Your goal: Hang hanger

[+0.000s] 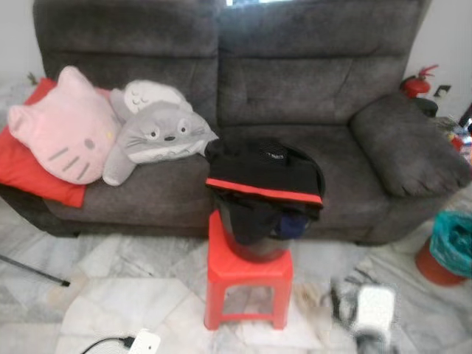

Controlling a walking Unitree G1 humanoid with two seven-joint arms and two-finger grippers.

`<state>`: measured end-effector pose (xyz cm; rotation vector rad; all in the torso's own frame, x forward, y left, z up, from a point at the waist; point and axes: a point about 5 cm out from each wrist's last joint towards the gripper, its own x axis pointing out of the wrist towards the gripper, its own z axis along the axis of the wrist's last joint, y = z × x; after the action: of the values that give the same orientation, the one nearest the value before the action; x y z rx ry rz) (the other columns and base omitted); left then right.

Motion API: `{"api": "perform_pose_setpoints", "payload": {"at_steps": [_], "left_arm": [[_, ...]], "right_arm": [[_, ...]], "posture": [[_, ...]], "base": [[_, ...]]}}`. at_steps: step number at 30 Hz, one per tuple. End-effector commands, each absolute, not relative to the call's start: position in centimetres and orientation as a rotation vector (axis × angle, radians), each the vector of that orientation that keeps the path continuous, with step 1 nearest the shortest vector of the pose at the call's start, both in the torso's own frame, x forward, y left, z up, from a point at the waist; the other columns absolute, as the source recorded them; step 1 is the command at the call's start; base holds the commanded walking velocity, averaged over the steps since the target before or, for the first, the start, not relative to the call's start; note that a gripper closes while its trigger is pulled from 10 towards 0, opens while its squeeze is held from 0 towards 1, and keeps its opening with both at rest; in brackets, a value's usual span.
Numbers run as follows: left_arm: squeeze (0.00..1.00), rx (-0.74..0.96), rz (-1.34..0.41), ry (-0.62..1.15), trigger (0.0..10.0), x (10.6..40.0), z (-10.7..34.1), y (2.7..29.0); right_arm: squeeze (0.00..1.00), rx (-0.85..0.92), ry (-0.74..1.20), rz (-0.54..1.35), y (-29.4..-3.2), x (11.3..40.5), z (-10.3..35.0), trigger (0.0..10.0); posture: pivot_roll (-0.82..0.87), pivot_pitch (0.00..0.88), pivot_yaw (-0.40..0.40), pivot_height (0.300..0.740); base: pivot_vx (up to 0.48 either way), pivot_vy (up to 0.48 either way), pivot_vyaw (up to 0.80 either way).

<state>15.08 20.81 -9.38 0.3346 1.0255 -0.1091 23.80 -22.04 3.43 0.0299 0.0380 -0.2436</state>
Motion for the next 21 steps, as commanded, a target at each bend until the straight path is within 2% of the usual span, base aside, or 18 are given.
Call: {"api": "perform_pose_setpoints", "payload": {"at_steps": [1,12,14,20,21], "left_arm": [[0.00,0.334,-0.101,1.053,10.0,14.3,-9.6,21.3],[0.00,0.339,-0.100,1.070,10.0,13.9,-9.8,21.1],[0.00,0.339,-0.103,1.068,10.0,14.0,-9.8,21.0],[0.00,0.326,-0.101,1.057,10.0,14.3,-9.7,20.9],[0.00,0.319,-0.097,1.053,10.0,14.3,-9.7,20.9]], "right_arm": [[0.00,0.099,0.103,-0.247,-21.9,23.3,2.5,10.0],[0.00,-0.131,0.025,-0.199,-21.7,22.8,5.6,10.0],[0.00,-0.237,-0.010,-0.182,-21.7,23.4,6.6,10.0],[0.00,-0.343,-0.057,-0.124,-20.9,24.6,8.4,10.0],[0.00,-0.422,-0.091,-0.085,-20.5,24.9,9.2,10.0]], "posture": [[-0.11,0.000,-0.027,0.740],[-0.11,0.000,-0.025,0.740],[-0.12,0.000,-0.021,0.740],[-0.12,0.000,-0.020,0.740],[-0.12,0.000,-0.019,0.740]], "base": [[0.000,0.000,0.00],[0.000,0.000,0.00],[0.000,0.000,0.00],[0.000,0.000,0.00],[0.000,0.000,0.00]]}}
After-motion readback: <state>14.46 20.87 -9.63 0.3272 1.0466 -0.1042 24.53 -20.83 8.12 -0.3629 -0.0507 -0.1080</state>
